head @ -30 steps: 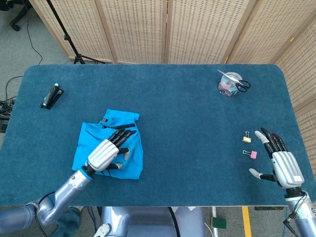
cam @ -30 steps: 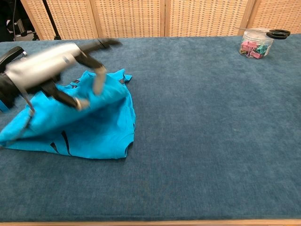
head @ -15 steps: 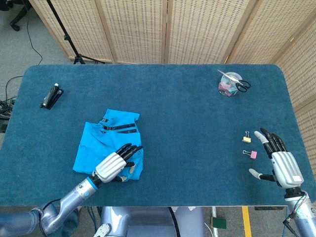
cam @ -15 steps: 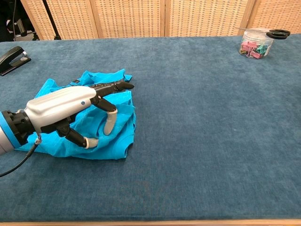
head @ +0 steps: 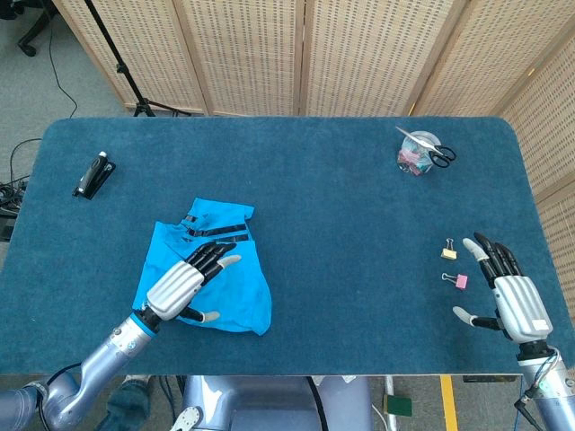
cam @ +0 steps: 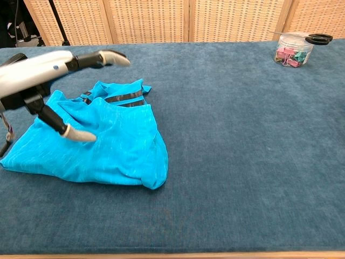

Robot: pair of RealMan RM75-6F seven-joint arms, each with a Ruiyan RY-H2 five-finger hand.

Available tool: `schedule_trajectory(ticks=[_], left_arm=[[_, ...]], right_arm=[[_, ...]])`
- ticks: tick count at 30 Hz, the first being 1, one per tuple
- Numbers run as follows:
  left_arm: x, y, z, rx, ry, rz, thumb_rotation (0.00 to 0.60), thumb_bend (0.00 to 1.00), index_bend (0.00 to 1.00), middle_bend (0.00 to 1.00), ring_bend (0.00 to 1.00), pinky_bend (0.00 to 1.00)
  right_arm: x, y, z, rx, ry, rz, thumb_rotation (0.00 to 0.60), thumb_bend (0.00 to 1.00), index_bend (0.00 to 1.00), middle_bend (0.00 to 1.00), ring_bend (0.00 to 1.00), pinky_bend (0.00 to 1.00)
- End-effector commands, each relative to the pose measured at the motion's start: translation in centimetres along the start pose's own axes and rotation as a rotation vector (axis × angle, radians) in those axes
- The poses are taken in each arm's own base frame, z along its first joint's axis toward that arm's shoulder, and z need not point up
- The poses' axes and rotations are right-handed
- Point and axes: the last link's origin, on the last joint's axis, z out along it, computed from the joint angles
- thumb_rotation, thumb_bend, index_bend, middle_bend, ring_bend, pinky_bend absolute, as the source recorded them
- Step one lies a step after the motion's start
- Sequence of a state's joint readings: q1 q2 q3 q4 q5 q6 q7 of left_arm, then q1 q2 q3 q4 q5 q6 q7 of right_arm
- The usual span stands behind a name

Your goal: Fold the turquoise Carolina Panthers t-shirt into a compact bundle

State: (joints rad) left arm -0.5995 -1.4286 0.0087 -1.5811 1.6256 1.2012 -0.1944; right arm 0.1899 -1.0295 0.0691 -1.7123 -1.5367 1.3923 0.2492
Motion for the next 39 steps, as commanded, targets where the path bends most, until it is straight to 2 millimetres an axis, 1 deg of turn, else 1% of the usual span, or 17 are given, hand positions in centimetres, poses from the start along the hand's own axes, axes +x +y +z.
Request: schedule_trajectory(ticks=[1,4,6,8,10,15,19,20,24,30,33,36,39], left_arm=[[1.4,-0.2,0.6,0.023,0.035,0.004,0.600,0.00,0.00,0.00,0.00,0.00],[2.7,-0.3,1.5,0.045,0.056,0.027,0.600,0.00,0.01,0.00,0.00,0.00],[3.6,-0.7,2.4,0.071,0.065,0.062,0.600,0.00,0.04,0.00,0.00,0.00],[3.9,-1.0,3.3,0.100,0.057,0.094,0.600,0.00,0.09,0.00,0.00,0.00],[4.1,-1.5,4.2,0.136,0.041,0.120,0.600,0.00,0.11,0.00,0.00,0.00],[4.1,-2.2,6.4,0.199,0.008,0.141,0.600,0.00,0.12,0.00,0.00,0.00],[3.7,-2.9,8.1,0.243,-0.038,0.175,0.600,0.00,0.18,0.00,0.00,0.00],[3.2,-3.5,8.8,0.267,-0.081,0.201,0.600,0.00,0.20,0.00,0.00,0.00],[2.7,-3.9,10.5,0.312,-0.108,0.203,0.600,0.02,0.27,0.00,0.00,0.00],[2.0,-4.0,11.8,0.337,-0.123,0.205,0.600,0.09,0.38,0.00,0.00,0.00],[1.6,-4.0,12.2,0.344,-0.126,0.208,0.600,0.17,0.41,0.00,0.00,0.00],[1.2,-3.9,12.6,0.352,-0.129,0.202,0.600,0.22,0.42,0.00,0.00,0.00],[0.7,-3.8,13.1,0.353,-0.141,0.210,0.600,0.24,0.43,0.00,0.00,0.00]], right_arm=[[0.1,0.0,0.0,-0.002,0.002,0.002,0.600,0.00,0.00,0.00,0.00,0.00],[0.2,0.1,0.0,-0.004,0.006,0.007,0.600,0.00,0.00,0.00,0.00,0.00],[0.3,0.1,0.1,-0.006,0.006,0.011,0.600,0.00,0.00,0.00,0.00,0.00],[0.3,0.2,0.1,-0.008,0.005,0.015,0.600,0.00,0.00,0.00,0.00,0.00],[0.4,0.3,0.2,-0.012,0.003,0.021,0.600,0.00,0.00,0.00,0.00,0.00],[0.5,0.8,0.6,-0.031,-0.002,0.027,0.600,0.00,0.00,0.00,0.00,0.00],[0.6,1.4,1.0,-0.051,-0.003,0.030,0.600,0.00,0.00,0.00,0.00,0.00],[0.6,1.7,1.2,-0.065,-0.006,0.035,0.600,0.00,0.00,0.00,0.00,0.00],[0.5,2.2,1.6,-0.081,-0.021,0.043,0.600,0.00,0.00,0.00,0.00,0.00],[0.5,2.7,1.9,-0.095,-0.023,0.046,0.600,0.00,0.00,0.00,0.00,0.00],[0.4,2.8,1.9,-0.099,-0.025,0.047,0.600,0.00,0.00,0.00,0.00,0.00],[0.4,2.9,1.9,-0.103,-0.028,0.047,0.600,0.00,0.00,0.00,0.00,0.00],[0.4,3.0,2.0,-0.107,-0.030,0.048,0.600,0.00,0.00,0.00,0.00,0.00]])
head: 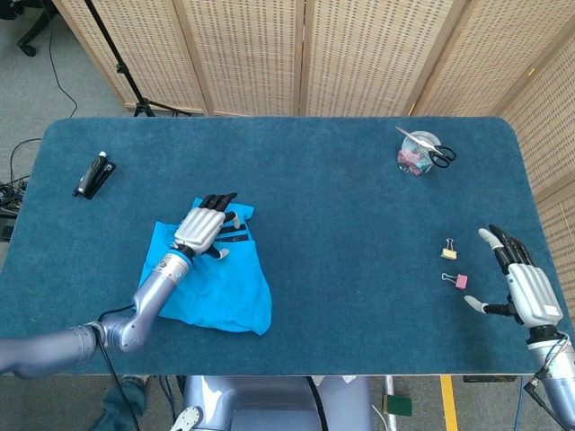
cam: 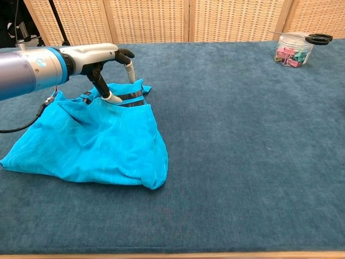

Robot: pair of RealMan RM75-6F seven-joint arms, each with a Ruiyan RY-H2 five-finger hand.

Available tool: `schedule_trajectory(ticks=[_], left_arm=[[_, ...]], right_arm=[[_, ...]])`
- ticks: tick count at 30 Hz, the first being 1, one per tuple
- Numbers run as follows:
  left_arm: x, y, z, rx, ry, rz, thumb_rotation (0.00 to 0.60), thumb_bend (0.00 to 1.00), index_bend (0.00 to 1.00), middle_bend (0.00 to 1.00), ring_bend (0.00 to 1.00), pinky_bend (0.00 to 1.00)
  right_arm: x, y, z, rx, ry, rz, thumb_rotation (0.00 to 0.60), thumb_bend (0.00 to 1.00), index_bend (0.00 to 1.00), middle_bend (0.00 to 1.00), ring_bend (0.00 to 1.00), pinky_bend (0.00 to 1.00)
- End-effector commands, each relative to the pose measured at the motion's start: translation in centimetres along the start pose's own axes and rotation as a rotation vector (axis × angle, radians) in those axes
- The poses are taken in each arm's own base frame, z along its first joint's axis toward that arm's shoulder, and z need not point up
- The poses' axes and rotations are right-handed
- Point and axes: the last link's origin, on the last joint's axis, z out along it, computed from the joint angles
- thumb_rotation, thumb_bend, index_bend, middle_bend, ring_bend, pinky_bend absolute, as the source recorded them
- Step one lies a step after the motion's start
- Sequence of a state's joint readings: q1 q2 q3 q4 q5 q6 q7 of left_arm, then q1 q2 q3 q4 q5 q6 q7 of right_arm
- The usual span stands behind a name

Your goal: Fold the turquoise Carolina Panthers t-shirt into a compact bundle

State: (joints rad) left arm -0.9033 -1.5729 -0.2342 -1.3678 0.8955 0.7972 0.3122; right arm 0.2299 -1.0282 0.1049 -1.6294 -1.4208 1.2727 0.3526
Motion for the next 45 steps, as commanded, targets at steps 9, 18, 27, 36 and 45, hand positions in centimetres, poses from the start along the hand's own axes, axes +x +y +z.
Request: schedule_trajectory(ticks=[9,18,27,36,45], left_arm=[[-1.8,0.9,1.4,0.016,-0.072,0.052,0.600,0.20,0.43,0.00,0.00,0.00],[-3.3,3.2,3.1,-0.017,-0.093,0.138,0.600,0.18,0.43,0.00,0.00,0.00],[-4.3,3.6,3.7,-0.007,-0.085,0.188,0.600,0.18,0.43,0.00,0.00,0.00],[-4.5,3.7,3.7,-0.014,-0.060,0.178,0.600,0.24,0.51,0.00,0.00,0.00],[-4.5,3.8,3.6,-0.041,-0.037,0.161,0.600,0.24,0.51,0.00,0.00,0.00]], right_arm=[[0.3,0.3,0.1,-0.011,0.007,0.008,0.600,0.00,0.00,0.00,0.00,0.00],[0.6,0.4,0.0,-0.016,0.016,0.015,0.600,0.00,0.00,0.00,0.00,0.00],[0.7,0.6,0.0,-0.023,0.015,0.024,0.600,0.00,0.00,0.00,0.00,0.00],[0.7,0.7,0.0,-0.022,0.013,0.025,0.600,0.00,0.00,0.00,0.00,0.00],[0.6,0.6,0.1,-0.022,0.008,0.025,0.600,0.00,0.00,0.00,0.00,0.00]])
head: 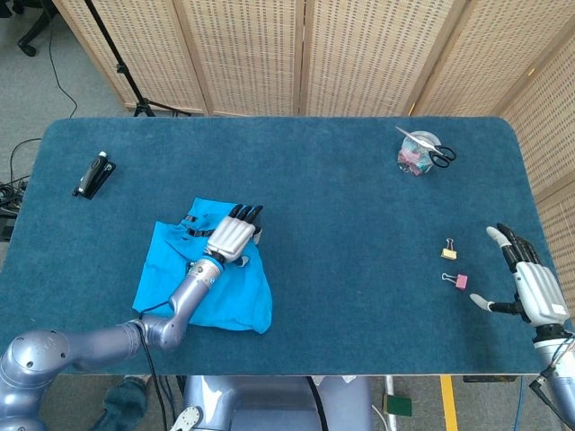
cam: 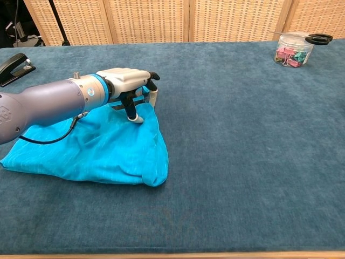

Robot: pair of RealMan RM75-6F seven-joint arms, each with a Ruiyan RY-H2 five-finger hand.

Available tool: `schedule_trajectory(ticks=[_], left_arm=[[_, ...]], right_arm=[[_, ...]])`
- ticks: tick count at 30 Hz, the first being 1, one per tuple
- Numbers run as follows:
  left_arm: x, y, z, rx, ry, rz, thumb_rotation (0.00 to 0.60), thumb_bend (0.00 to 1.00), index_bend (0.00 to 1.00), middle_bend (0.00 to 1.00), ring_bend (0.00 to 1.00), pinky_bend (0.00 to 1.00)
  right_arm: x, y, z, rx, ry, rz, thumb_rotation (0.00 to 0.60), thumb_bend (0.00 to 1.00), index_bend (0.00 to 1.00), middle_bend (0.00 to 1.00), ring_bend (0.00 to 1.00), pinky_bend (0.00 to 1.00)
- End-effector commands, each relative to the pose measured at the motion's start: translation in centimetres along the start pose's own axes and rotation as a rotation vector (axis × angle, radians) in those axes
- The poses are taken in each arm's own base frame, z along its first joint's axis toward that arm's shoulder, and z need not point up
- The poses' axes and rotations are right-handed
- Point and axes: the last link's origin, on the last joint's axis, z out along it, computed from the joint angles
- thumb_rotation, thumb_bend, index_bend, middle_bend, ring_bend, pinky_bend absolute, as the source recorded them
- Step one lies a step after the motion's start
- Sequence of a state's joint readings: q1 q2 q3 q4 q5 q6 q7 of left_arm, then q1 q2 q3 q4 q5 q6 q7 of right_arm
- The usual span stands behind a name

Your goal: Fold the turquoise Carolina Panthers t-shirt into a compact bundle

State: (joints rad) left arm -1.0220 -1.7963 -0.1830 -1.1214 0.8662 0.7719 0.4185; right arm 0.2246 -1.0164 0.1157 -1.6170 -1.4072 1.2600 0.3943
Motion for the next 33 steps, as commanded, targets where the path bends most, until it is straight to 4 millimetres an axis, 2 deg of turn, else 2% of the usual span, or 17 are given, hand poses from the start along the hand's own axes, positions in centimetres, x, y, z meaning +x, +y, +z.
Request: schedule_trajectory(ticks=[1,4,15,27,33], left_arm=[[0.0,0.0,0.0,-0.004,0.007,-0.009,0.600,0.24,0.51,0.00,0.00,0.00],[0.0,0.0,0.0,-0.008,0.010,-0.008,0.600,0.25,0.51,0.00,0.00,0.00],[0.1,-0.2,-0.4,-0.016,0.033,-0.026,0.600,0.40,0.59,0.00,0.00,0.00],[0.5,-0.2,-1.1,-0.051,0.068,-0.025,0.600,0.40,0.61,0.00,0.00,0.00],[1.3,-0.1,-1.7,-0.117,0.136,0.051,0.600,0.40,0.62,0.00,0.00,0.00]], right_arm=[[0.0,0.0,0.0,-0.001,0.000,0.000,0.600,0.00,0.00,0.00,0.00,0.00],[0.0,0.0,0.0,-0.002,-0.002,0.000,0.600,0.00,0.00,0.00,0.00,0.00],[-0.1,0.0,0.0,-0.001,-0.006,0.000,0.600,0.00,0.00,0.00,0.00,0.00],[0.0,-0.1,-0.1,0.001,-0.007,0.001,0.600,0.00,0.00,0.00,0.00,0.00],[0.0,-0.1,-0.1,0.004,-0.008,0.000,0.600,0.00,0.00,0.00,0.00,0.00]])
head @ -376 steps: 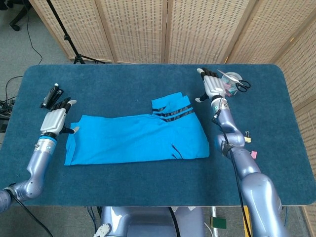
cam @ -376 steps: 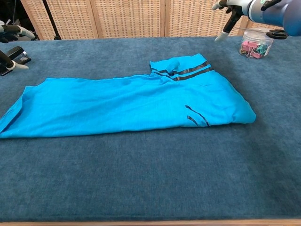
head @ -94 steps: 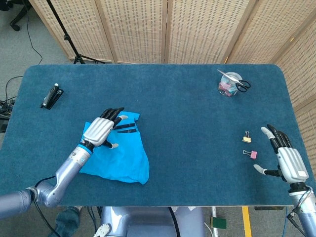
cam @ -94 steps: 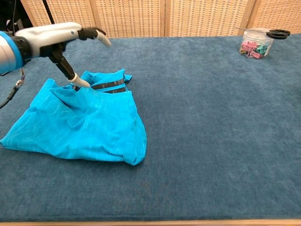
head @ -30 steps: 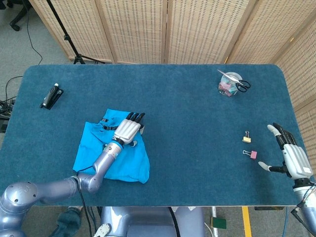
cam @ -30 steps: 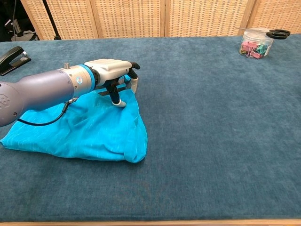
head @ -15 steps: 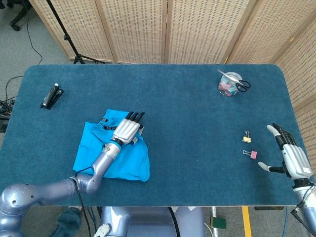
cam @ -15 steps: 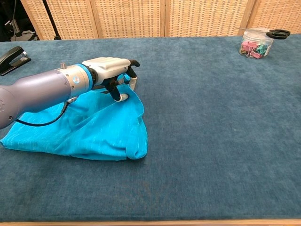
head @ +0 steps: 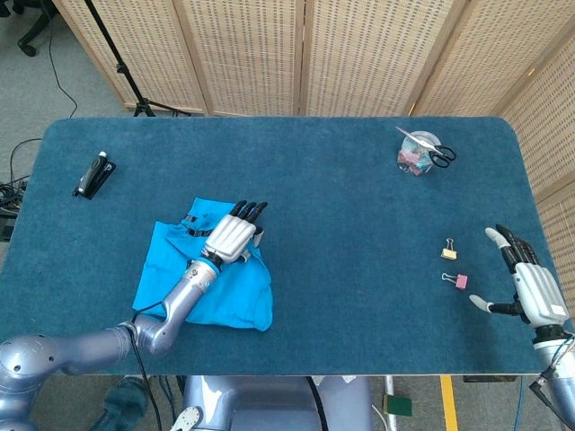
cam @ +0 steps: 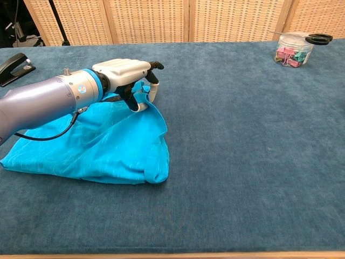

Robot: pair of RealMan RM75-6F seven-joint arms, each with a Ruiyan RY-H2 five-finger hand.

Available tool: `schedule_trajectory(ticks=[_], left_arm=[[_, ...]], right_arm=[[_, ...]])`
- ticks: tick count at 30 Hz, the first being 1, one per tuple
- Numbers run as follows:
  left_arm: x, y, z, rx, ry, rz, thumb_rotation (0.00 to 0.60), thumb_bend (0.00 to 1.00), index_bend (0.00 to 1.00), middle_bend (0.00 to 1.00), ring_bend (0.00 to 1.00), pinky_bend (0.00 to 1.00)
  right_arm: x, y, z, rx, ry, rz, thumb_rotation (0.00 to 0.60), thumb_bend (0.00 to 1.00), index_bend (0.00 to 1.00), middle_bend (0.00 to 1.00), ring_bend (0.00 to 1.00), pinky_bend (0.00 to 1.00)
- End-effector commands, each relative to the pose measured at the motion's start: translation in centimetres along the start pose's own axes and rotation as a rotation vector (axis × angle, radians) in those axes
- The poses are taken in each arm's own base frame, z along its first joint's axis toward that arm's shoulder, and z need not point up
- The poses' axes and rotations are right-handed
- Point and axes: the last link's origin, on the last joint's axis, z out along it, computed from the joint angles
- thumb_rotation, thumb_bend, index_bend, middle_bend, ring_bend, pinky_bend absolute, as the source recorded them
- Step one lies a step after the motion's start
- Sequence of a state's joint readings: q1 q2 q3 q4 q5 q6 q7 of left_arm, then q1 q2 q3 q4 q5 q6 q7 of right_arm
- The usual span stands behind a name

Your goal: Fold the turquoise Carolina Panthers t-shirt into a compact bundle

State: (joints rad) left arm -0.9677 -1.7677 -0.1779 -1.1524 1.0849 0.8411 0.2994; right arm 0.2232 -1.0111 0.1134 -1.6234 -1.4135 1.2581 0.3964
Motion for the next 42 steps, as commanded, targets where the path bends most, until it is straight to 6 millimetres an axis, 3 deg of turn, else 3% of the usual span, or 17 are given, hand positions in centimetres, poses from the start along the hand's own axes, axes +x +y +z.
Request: schedule_trajectory(ticks=[1,6,27,30,32,34,42], left_arm=[[0.5,-0.1,-0.4,-0.039,0.045,0.051,0.600,0.40,0.63,0.00,0.00,0.00],[1.3,0.4,-0.5,-0.095,0.123,0.165,0.600,0.39,0.63,0.00,0.00,0.00],[0.4,1.9,0.9,-0.163,0.137,0.309,0.600,0.35,0.62,0.00,0.00,0.00],[0.0,1.8,1.0,-0.147,0.122,0.310,0.600,0.28,0.45,0.00,0.00,0.00],[-0.2,1.7,1.0,-0.132,0.113,0.300,0.600,0.21,0.17,0.00,0.00,0.00],[-0.1,1.7,1.0,-0.120,0.111,0.286,0.600,0.17,0.03,0.00,0.00,0.00],[1.0,1.9,0.7,-0.108,0.152,0.197,0.600,0.07,0.00,0.00,0.00,0.00]], right_arm=[[0.0,0.0,0.0,0.001,-0.002,-0.001,0.600,0.00,0.00,0.00,0.00,0.00],[-0.1,0.0,0.0,0.000,-0.005,-0.002,0.600,0.00,0.00,0.00,0.00,0.00],[-0.1,0.1,0.1,-0.009,-0.013,-0.001,0.600,0.00,0.00,0.00,0.00,0.00],[-0.1,0.2,0.1,-0.009,-0.015,-0.001,0.600,0.00,0.00,0.00,0.00,0.00],[-0.1,0.1,0.1,-0.009,-0.016,-0.002,0.600,0.00,0.00,0.00,0.00,0.00],[-0.1,0.1,0.1,-0.009,-0.017,-0.002,0.600,0.00,0.00,0.00,0.00,0.00],[-0.1,0.1,0.1,-0.007,-0.017,-0.003,0.600,0.00,0.00,0.00,0.00,0.00]])
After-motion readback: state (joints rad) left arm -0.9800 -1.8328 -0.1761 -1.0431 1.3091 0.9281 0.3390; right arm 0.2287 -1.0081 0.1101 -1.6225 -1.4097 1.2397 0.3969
